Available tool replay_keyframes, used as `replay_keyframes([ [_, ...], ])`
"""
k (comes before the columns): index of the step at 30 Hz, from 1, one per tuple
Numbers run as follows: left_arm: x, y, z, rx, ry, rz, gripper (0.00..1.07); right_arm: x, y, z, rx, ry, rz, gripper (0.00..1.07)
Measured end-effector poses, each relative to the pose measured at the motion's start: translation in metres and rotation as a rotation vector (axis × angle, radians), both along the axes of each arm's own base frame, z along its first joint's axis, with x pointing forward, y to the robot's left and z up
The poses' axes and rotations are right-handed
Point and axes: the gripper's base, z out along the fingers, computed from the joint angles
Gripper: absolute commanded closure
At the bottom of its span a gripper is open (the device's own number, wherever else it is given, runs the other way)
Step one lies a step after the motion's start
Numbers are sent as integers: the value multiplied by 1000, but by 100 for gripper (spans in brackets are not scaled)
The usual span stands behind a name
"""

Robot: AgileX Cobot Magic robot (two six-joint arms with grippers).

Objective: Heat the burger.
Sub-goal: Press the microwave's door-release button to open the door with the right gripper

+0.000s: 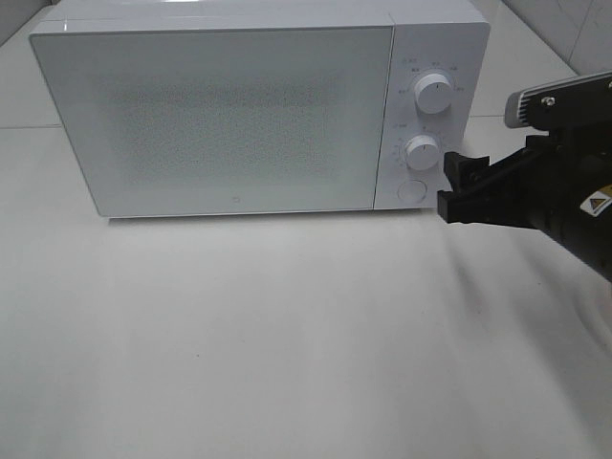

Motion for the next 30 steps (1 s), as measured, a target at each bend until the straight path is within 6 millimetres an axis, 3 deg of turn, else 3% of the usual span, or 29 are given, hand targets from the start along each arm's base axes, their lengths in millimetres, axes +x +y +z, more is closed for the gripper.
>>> replay_keyframes([
  [9, 0, 0, 0, 0, 0, 0, 4, -14, 25, -12, -17, -9, -49, 31],
  [18, 0, 0, 0, 0, 0, 0, 4, -15, 25, -19, 81, 35, -101, 37],
  [21, 0, 0, 0, 0, 0, 0, 4, -15, 25, -19, 231, 51, -136, 39],
  [23, 0, 0, 0, 0, 0, 0, 4, -15, 25, -19, 434, 73, -180, 42],
  [24, 0, 0, 0, 0, 0, 0, 4, -15, 25, -19, 434, 73, -180, 42],
  [25, 0, 0, 0, 0, 0, 0, 4, -15, 25, -19, 594, 92, -214, 45],
  [29, 0, 0, 0, 0, 0, 0, 4, -15, 25, -19, 803, 114, -259, 49],
  [30, 0, 0, 0, 0, 0, 0, 4, -15, 25, -19, 955, 130, -289, 54],
])
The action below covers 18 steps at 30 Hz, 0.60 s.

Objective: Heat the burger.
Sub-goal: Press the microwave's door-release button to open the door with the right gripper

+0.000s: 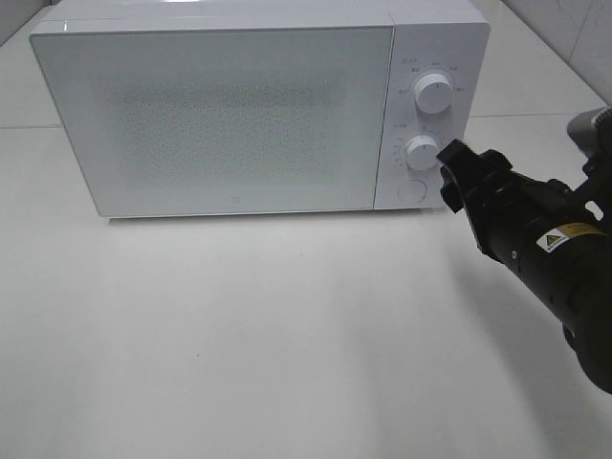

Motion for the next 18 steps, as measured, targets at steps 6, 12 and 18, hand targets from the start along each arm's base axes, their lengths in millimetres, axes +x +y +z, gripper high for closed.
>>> replay_keyframes([
  [6, 0, 0, 0, 0, 0, 0, 4, 0, 0, -1, 318, 37, -73, 75],
  [12, 0, 0, 0, 0, 0, 0, 4, -1, 1, -3, 432, 67, -100, 103],
  [18, 0, 0, 0, 0, 0, 0, 4, -1, 1, -3, 441, 67, -102, 107],
])
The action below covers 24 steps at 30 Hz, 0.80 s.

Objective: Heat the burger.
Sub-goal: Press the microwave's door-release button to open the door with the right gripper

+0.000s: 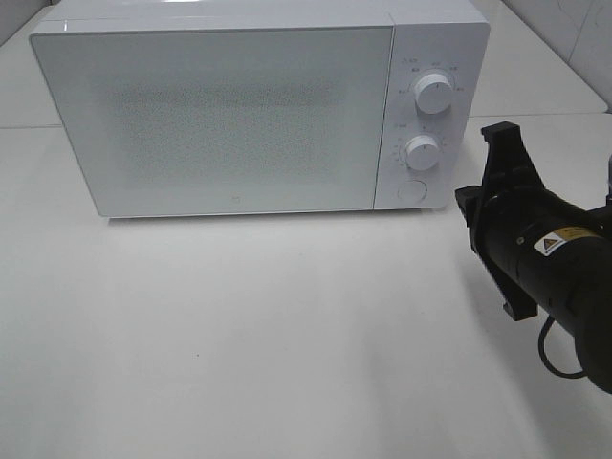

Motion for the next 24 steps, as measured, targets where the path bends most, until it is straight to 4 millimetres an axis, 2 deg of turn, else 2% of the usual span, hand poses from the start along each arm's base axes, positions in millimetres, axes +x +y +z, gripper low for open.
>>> replay_keyframes([
  [15, 0, 0, 0, 0, 0, 0, 4, 0, -3, -5, 52, 63, -33, 107],
  [20, 0, 0, 0, 0, 0, 0, 4, 7, -14, -8, 59, 91, -55, 107],
  [24, 0, 0, 0, 0, 0, 0, 4, 13, -16, -7, 58, 92, -39, 107],
])
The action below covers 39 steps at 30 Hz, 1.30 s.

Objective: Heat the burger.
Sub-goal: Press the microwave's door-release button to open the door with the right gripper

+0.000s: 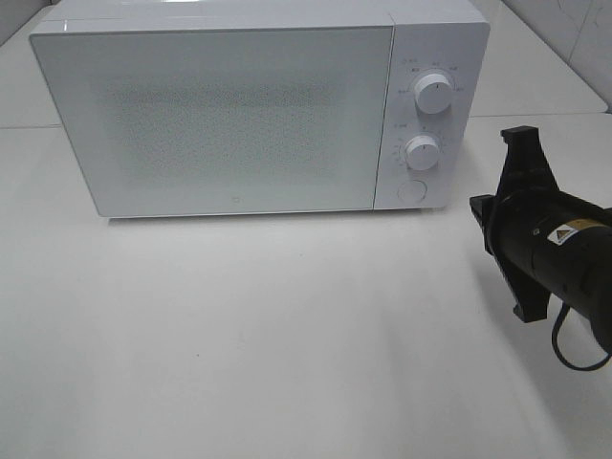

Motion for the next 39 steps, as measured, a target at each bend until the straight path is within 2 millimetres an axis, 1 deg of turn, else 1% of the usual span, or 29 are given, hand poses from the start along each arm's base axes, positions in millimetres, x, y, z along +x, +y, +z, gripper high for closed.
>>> replay_keyframes([
  [1, 0, 0, 0, 0, 0, 0, 4, 6, 2, -1, -1, -4, 19, 107],
  [3, 0, 0, 0, 0, 0, 0, 4, 10, 3, -2, -1, -4, 31, 107],
  [4, 0, 0, 0, 0, 0, 0, 4, 17, 5, -5, 3, -3, 44, 107],
  [6, 0, 0, 0, 0, 0, 0, 4, 20, 7, -6, 7, -3, 52, 107],
  [7, 0, 0, 0, 0, 0, 0, 4, 27, 10, -12, 12, 8, 61, 107],
  [8, 0, 0, 0, 0, 0, 0, 4, 27, 10, -12, 12, 8, 61, 107],
  [12, 0, 0, 0, 0, 0, 0, 4, 40, 19, -27, 15, 40, 77, 107],
  [14, 0, 0, 0, 0, 0, 0, 4, 42, 20, -30, 14, 44, 78, 107],
  [15, 0, 0, 0, 0, 0, 0, 4, 48, 23, -35, 17, 53, 83, 107],
  [16, 0, 0, 0, 0, 0, 0, 4, 48, 23, -35, 17, 53, 83, 107],
  [18, 0, 0, 0, 0, 0, 0, 4, 57, 28, -42, 19, 64, 94, 107],
  [19, 0, 0, 0, 0, 0, 0, 4, 57, 28, -42, 19, 64, 94, 107],
  [21, 0, 0, 0, 0, 0, 0, 4, 65, 32, -47, 25, 66, 105, 107],
  [22, 0, 0, 0, 0, 0, 0, 4, 65, 32, -47, 25, 66, 105, 107],
  [23, 0, 0, 0, 0, 0, 0, 4, 72, 34, -50, 19, 62, 119, 107],
  [24, 0, 0, 0, 0, 0, 0, 4, 72, 34, -50, 19, 62, 119, 107],
  [26, 0, 0, 0, 0, 0, 0, 4, 82, 32, -54, 15, 62, 120, 107],
  [27, 0, 0, 0, 0, 0, 0, 4, 82, 32, -54, 15, 62, 120, 107],
  [28, 0, 0, 0, 0, 0, 0, 4, 89, 29, -55, 16, 59, 110, 107],
  [29, 0, 0, 0, 0, 0, 0, 4, 89, 29, -55, 16, 59, 110, 107],
  [31, 0, 0, 0, 0, 0, 0, 4, 97, 24, -55, 20, 55, 88, 107],
  [35, 0, 0, 0, 0, 0, 0, 4, 102, 23, -58, 18, 60, 85, 107],
  [39, 0, 0, 0, 0, 0, 0, 4, 108, 26, -67, 30, 76, 81, 107],
])
